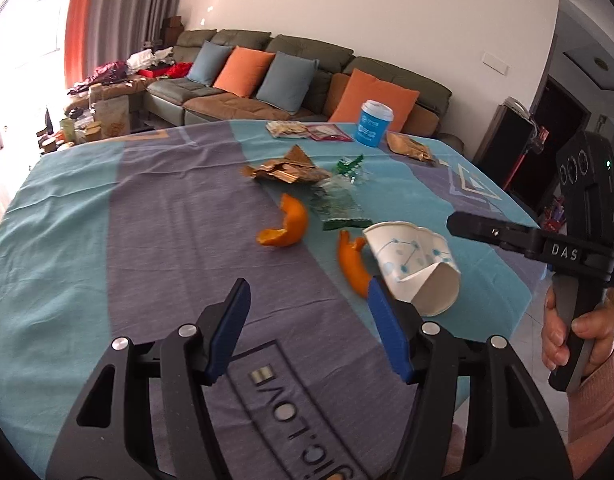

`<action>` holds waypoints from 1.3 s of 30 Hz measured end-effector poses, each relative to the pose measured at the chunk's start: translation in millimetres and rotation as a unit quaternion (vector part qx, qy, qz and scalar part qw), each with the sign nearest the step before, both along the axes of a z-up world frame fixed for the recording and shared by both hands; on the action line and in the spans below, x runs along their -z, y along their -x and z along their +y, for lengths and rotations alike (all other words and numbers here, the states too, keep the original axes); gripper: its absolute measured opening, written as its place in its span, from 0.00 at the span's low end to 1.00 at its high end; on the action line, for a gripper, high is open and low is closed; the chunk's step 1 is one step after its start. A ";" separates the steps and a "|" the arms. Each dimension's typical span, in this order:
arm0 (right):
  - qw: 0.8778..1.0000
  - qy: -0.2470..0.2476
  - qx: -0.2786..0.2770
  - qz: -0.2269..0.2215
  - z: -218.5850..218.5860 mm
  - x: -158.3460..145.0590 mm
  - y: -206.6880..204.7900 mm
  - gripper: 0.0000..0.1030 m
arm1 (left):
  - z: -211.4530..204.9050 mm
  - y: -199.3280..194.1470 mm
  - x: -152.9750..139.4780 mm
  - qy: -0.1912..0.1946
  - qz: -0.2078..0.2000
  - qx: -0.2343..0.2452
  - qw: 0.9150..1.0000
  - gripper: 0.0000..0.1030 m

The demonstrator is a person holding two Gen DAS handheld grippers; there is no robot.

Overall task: Collect trash
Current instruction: 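Move both open grippers back over the table, then grasp the crumpled white paper cup with the right gripper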

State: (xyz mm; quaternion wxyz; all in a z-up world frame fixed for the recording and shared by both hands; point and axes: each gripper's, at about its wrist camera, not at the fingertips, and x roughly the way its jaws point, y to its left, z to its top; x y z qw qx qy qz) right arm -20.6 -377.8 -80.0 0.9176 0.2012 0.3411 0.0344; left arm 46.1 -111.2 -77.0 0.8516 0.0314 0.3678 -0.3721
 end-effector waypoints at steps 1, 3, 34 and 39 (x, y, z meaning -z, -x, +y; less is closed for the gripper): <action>1.000 -0.009 0.006 0.007 -5.5 5.2 2.3 0.47 | -5.2 -1.3 1.3 -0.001 0.004 0.004 1.000 0.57; 0.999 -0.023 0.015 0.018 -14.0 12.7 7.8 0.50 | -13.7 -3.1 4.1 -0.003 0.011 0.008 1.000 0.55; 0.991 -0.132 -0.016 -0.019 -31.6 25.2 21.8 0.18 | -48.9 -14.4 23.4 -0.038 0.049 0.034 0.998 0.40; 0.992 -0.120 -0.001 -0.025 -39.9 23.4 29.5 0.18 | -57.7 -15.0 25.6 -0.039 0.057 0.043 0.997 0.35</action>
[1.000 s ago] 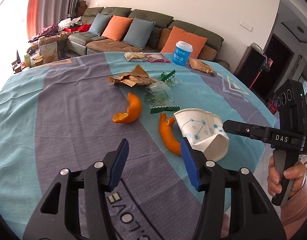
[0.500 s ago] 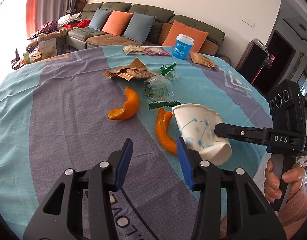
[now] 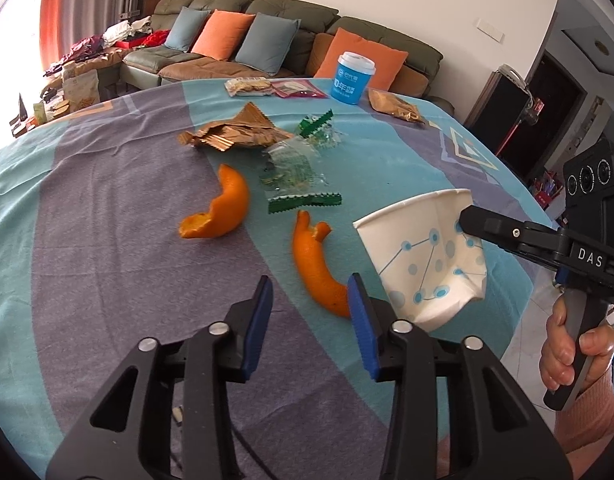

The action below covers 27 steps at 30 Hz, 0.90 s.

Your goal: Collect trash

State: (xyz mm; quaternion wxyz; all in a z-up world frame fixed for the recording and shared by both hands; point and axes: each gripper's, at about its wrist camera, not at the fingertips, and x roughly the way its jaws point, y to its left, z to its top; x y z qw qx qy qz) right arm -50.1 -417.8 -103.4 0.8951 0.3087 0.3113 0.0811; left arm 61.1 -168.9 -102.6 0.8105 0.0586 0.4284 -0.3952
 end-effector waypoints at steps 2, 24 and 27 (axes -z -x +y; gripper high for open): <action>1.000 0.002 0.002 -0.002 -0.2 -1.8 2.6 0.18 | -2.6 -1.5 0.7 0.003 0.008 0.001 1.000 0.32; 1.000 0.012 -0.006 -0.026 5.7 -13.8 -7.4 0.18 | 14.6 5.7 -13.3 0.012 -0.006 -0.032 0.999 0.14; 0.999 0.013 -0.013 -0.027 12.4 -15.6 -11.9 0.18 | 28.5 7.2 -19.1 0.016 -0.013 -0.045 0.999 0.13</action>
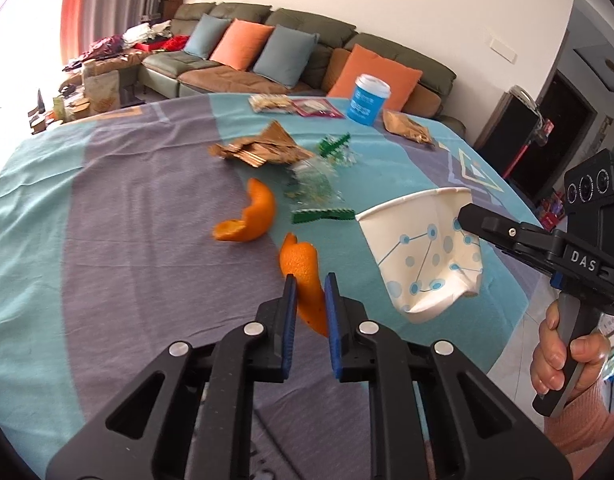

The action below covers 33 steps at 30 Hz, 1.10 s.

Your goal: Collect trash

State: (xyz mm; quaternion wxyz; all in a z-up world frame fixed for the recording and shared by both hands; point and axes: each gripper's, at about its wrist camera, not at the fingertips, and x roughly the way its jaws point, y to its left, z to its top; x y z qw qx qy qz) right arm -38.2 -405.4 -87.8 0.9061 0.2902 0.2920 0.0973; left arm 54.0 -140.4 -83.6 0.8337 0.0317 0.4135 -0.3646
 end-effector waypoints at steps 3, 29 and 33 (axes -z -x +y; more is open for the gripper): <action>1.000 -0.003 -0.006 -0.004 5.6 -2.1 -3.4 0.18 | 14.0 1.0 -5.3 0.002 -0.006 -0.012 1.000 0.13; 0.994 -0.018 -0.104 0.003 83.5 -2.8 -54.1 0.18 | 128.8 -2.6 6.2 -0.024 -0.007 -0.115 0.993 0.36; 0.994 -0.018 -0.106 0.006 85.9 -2.5 -54.4 0.18 | 124.4 -8.5 13.1 -0.033 -0.012 -0.116 0.993 0.37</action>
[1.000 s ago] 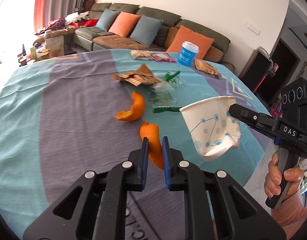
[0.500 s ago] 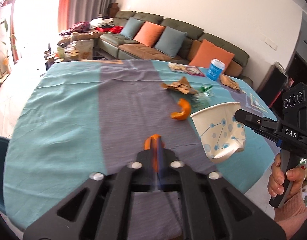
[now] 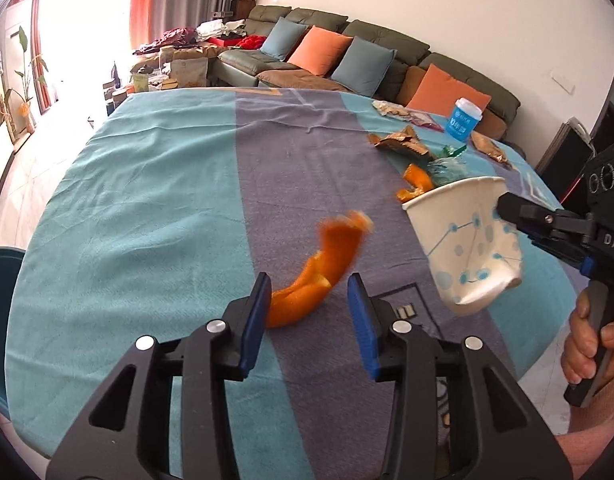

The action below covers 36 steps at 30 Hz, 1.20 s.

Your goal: Collect trash

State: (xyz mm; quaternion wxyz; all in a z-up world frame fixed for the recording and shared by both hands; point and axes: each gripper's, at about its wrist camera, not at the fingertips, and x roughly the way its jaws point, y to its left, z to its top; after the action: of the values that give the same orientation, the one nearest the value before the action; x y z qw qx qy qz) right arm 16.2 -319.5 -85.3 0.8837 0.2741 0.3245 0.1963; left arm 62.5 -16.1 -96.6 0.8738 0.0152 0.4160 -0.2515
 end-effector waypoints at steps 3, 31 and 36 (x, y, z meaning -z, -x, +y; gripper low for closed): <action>1.000 0.000 -0.003 0.001 2.5 0.1 -2.2 0.18 | 0.9 -0.8 0.1 0.000 0.000 0.001 1.000 0.36; 0.998 -0.010 -0.055 -0.009 48.7 -16.5 -25.4 0.18 | 54.8 9.9 -25.9 0.023 -0.036 -0.053 0.998 0.13; 0.996 -0.015 -0.085 -0.013 71.3 -21.8 -39.4 0.18 | 82.3 9.7 -35.7 0.025 -0.044 -0.084 0.995 0.13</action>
State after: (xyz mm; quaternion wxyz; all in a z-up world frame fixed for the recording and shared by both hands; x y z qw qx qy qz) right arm 55.6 -248.2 -63.4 0.8640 0.2563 0.3317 0.2789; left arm 52.7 66.3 -60.9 0.9095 -0.0308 0.3702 -0.1865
